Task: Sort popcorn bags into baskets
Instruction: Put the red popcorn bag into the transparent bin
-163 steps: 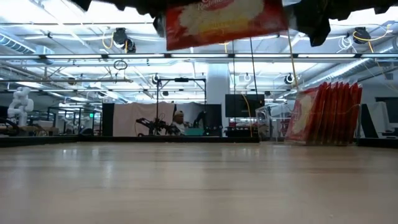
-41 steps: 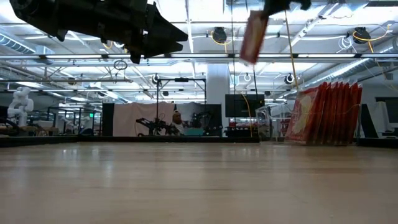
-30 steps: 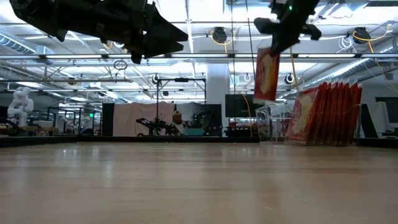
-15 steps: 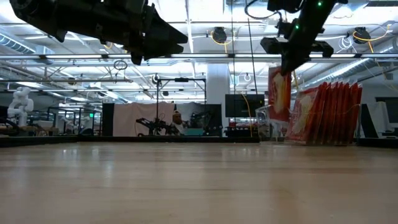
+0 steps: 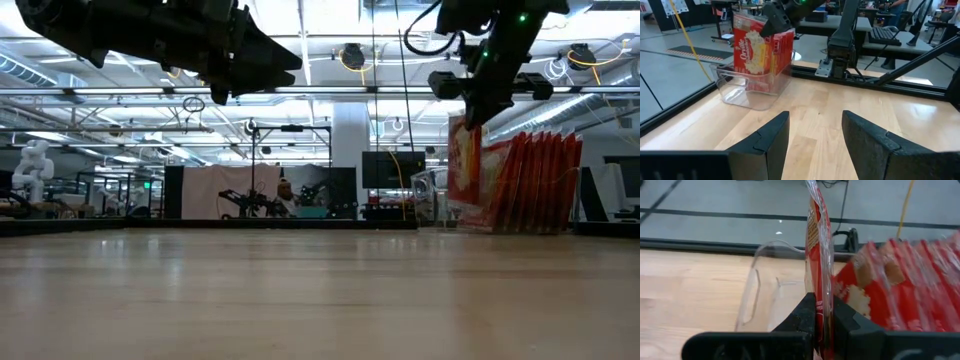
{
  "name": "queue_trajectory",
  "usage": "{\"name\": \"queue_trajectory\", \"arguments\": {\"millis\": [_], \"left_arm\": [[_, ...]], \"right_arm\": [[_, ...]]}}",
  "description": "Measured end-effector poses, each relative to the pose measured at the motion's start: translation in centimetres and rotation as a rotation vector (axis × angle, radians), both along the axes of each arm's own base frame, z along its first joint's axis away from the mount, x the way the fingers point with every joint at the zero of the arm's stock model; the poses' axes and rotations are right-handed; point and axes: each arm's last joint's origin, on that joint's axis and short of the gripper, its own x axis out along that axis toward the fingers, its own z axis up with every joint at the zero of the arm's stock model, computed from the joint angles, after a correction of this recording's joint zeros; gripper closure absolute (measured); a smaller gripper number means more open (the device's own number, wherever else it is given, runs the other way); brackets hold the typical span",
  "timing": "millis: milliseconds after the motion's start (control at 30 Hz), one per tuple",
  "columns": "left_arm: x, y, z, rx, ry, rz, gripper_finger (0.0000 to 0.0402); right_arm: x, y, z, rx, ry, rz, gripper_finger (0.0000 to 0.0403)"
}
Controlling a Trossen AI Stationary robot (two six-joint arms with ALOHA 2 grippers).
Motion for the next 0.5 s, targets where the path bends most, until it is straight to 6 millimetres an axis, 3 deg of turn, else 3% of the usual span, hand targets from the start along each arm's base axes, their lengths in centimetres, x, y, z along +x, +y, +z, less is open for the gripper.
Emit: {"name": "queue_trajectory", "arguments": {"millis": [500], "left_arm": [[0.0, 0.0, 0.0, 0.005, 0.001, 0.0, 0.0215]], "right_arm": [[-0.9, 0.4, -2.3, 0.029, 0.003, -0.062, 0.0389]]}}
